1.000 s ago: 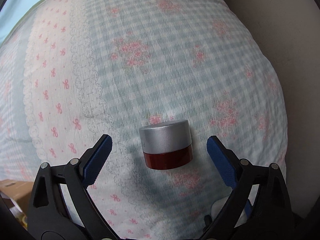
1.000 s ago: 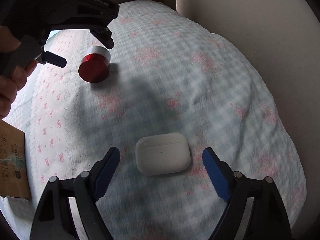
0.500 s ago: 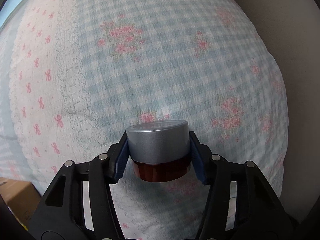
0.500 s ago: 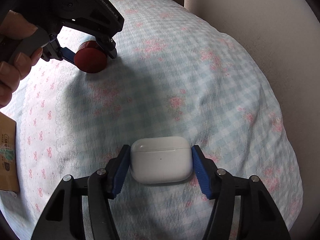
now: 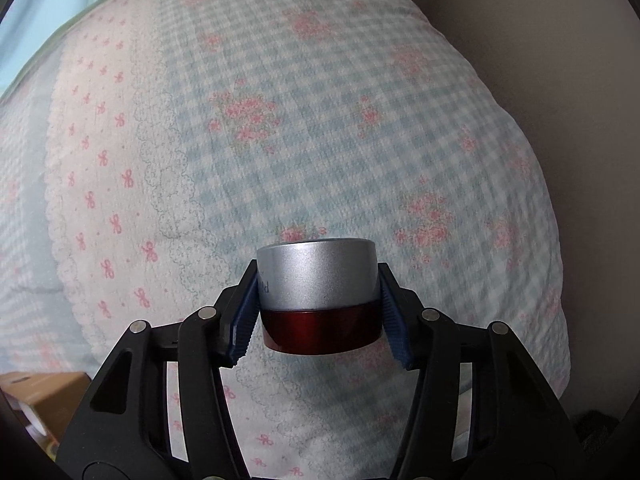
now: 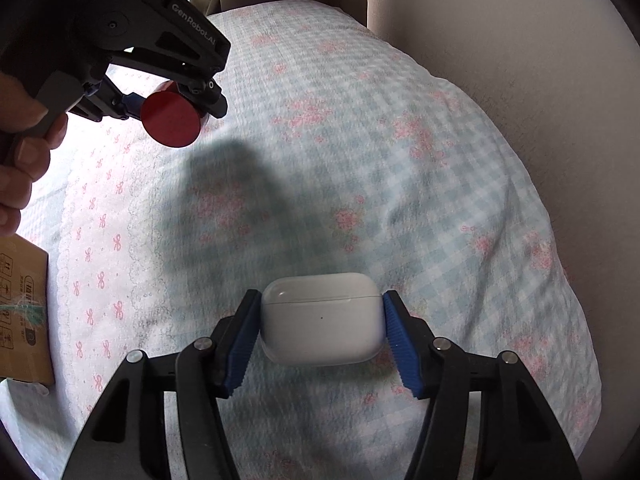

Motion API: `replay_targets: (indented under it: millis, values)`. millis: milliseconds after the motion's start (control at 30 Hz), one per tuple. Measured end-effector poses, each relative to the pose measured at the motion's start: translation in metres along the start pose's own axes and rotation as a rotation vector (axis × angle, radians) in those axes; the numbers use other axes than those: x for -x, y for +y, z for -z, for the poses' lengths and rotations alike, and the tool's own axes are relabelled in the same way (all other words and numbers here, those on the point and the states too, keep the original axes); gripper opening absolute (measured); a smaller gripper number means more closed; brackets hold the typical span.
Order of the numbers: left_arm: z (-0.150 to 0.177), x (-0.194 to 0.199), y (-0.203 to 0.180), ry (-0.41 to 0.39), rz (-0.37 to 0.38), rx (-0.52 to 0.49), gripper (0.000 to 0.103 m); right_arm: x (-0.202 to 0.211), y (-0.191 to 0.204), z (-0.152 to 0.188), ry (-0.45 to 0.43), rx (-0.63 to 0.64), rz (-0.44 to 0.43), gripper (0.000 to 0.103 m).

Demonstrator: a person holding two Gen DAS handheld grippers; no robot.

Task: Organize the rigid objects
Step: 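Lower the jar and earbud case into the box and open both tools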

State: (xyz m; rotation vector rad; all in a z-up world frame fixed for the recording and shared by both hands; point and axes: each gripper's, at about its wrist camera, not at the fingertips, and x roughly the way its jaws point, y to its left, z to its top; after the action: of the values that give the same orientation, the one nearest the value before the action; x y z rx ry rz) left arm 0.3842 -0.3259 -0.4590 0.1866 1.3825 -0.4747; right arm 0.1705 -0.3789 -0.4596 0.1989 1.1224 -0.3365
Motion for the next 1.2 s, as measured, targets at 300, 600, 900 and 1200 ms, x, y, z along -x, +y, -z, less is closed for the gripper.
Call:
replay_targets:
  millis: [300, 600, 900, 1200]
  values:
    - [0.014, 0.104, 0.019, -0.131, 0.052, 0.06, 0.051, 0.062, 0.005, -0.012, -0.076, 0.039, -0.001, 0.056]
    - [0.068, 0.227, 0.08, -0.274, 0.046, 0.17, 0.051, 0.155, 0.033, -0.047, -0.191, 0.161, -0.055, 0.056]
    - [0.158, 0.303, 0.18, -0.328, -0.006, 0.278, 0.051, 0.23, 0.114, -0.073, -0.238, 0.252, -0.189, 0.056]
    - [0.247, 0.327, 0.286, -0.298, -0.038, 0.309, 0.051, 0.256, 0.232, -0.053, -0.185, 0.252, -0.306, 0.056]
